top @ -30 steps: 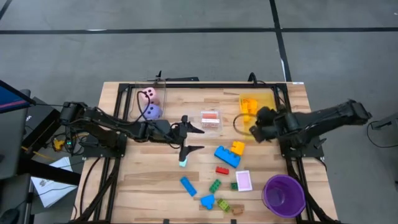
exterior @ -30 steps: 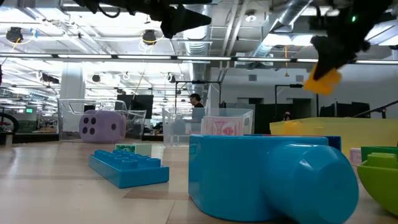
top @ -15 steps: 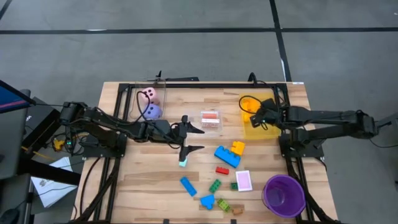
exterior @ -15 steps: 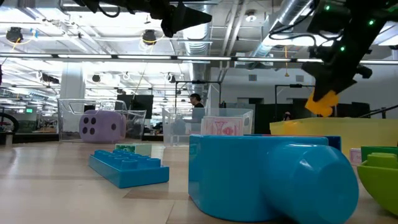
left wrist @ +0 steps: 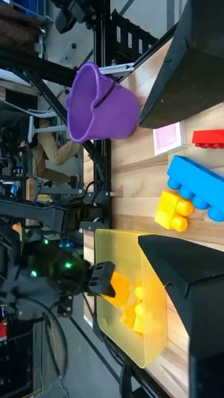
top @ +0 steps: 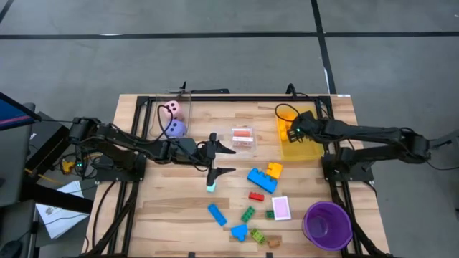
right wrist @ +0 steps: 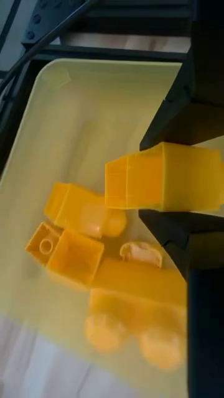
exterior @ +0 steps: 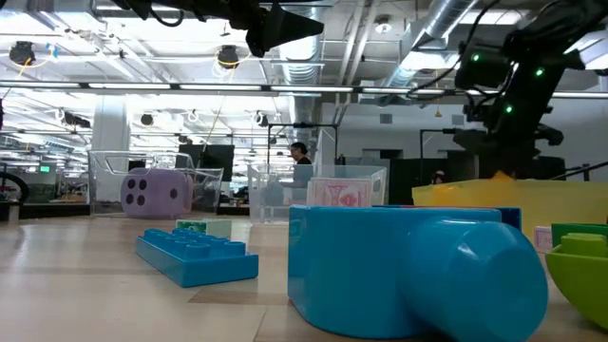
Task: Pick & Place Toys
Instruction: Put the yellow game piece into the yellow bin
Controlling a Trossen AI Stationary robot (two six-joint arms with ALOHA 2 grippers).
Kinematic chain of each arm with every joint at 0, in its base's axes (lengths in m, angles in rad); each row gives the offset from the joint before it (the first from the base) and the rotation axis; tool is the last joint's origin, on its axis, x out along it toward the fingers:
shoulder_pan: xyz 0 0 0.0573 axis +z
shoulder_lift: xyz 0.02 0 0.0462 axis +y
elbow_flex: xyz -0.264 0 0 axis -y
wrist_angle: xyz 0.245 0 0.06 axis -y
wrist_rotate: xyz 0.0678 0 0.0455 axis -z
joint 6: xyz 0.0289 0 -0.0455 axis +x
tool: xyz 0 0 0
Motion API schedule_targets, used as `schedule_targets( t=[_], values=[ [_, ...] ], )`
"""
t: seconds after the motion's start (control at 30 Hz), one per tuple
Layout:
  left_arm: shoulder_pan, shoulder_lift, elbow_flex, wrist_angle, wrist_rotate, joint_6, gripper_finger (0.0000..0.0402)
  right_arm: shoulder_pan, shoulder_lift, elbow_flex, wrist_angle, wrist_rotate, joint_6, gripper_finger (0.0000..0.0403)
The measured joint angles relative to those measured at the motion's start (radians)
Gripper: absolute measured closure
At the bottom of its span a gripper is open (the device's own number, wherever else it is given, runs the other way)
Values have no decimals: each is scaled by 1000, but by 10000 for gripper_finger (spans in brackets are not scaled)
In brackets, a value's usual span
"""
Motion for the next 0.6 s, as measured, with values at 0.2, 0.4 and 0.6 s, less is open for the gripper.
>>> schedule_targets(
  t=[0.2,0.4,0.6],
  values=[
    [0,0,0,0,0,0,113,-31,79,0,55,1,-32,247],
    [-2,0,0,0,0,0,113,-51,141,0,84,27,-32,233],
    [-5,0,0,-1,1,2,113,-60,159,0,98,33,-42,238]
  ],
)
